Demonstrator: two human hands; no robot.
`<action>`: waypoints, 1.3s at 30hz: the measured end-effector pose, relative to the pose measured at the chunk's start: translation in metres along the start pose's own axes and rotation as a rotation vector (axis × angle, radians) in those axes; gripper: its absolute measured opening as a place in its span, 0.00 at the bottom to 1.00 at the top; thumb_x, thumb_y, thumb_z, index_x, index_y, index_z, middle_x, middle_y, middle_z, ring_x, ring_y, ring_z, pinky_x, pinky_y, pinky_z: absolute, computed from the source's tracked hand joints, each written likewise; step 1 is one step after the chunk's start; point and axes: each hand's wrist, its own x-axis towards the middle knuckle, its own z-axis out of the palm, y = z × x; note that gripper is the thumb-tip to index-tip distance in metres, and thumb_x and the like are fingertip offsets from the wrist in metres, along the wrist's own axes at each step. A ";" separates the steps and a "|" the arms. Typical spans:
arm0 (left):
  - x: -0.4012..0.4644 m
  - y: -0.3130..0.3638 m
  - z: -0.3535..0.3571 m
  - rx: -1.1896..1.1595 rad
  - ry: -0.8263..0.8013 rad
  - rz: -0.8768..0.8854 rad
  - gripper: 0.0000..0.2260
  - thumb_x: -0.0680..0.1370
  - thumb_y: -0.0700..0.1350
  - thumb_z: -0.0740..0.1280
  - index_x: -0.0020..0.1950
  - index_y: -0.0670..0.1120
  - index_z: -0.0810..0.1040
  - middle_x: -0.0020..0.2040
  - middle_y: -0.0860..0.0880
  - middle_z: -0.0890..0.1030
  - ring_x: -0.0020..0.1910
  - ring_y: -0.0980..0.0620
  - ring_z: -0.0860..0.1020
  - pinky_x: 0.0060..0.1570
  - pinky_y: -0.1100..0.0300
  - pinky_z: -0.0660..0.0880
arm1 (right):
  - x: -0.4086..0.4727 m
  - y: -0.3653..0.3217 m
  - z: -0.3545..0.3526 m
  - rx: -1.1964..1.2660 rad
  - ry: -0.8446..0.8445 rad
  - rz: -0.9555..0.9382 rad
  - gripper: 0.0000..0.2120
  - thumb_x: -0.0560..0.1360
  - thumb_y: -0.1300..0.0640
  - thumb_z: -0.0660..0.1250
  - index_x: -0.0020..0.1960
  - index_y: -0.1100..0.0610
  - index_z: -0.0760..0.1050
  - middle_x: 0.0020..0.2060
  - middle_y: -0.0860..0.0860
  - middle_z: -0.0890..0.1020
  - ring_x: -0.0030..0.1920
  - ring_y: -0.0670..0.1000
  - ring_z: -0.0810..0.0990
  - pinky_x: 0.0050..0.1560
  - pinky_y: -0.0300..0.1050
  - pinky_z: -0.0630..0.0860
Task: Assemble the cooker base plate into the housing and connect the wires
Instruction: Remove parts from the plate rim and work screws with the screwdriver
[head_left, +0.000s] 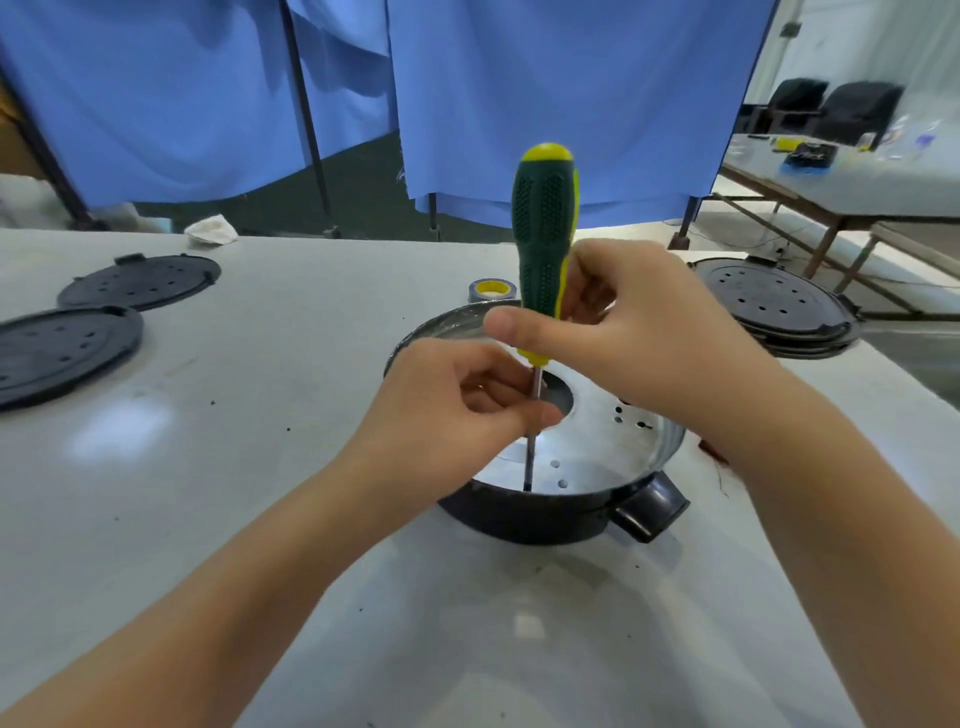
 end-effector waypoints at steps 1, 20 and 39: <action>0.002 0.001 -0.002 0.011 -0.034 -0.009 0.07 0.68 0.38 0.78 0.39 0.47 0.83 0.33 0.52 0.85 0.34 0.52 0.84 0.41 0.59 0.82 | 0.001 -0.002 -0.003 0.046 -0.061 0.039 0.27 0.65 0.30 0.66 0.44 0.54 0.77 0.36 0.46 0.82 0.37 0.43 0.80 0.40 0.38 0.75; 0.034 0.000 -0.022 -0.136 -0.680 -0.098 0.08 0.77 0.37 0.69 0.52 0.47 0.83 0.47 0.47 0.86 0.50 0.48 0.84 0.47 0.62 0.80 | 0.017 -0.006 -0.038 0.347 0.049 -0.147 0.21 0.61 0.49 0.79 0.47 0.52 0.73 0.39 0.53 0.80 0.42 0.54 0.81 0.46 0.44 0.81; 0.013 -0.008 -0.002 -0.120 -0.459 -0.091 0.09 0.80 0.38 0.64 0.57 0.43 0.81 0.46 0.50 0.86 0.46 0.56 0.85 0.45 0.67 0.79 | 0.011 -0.007 -0.036 0.526 -0.020 -0.129 0.16 0.70 0.53 0.72 0.57 0.52 0.76 0.47 0.51 0.84 0.47 0.47 0.83 0.49 0.43 0.81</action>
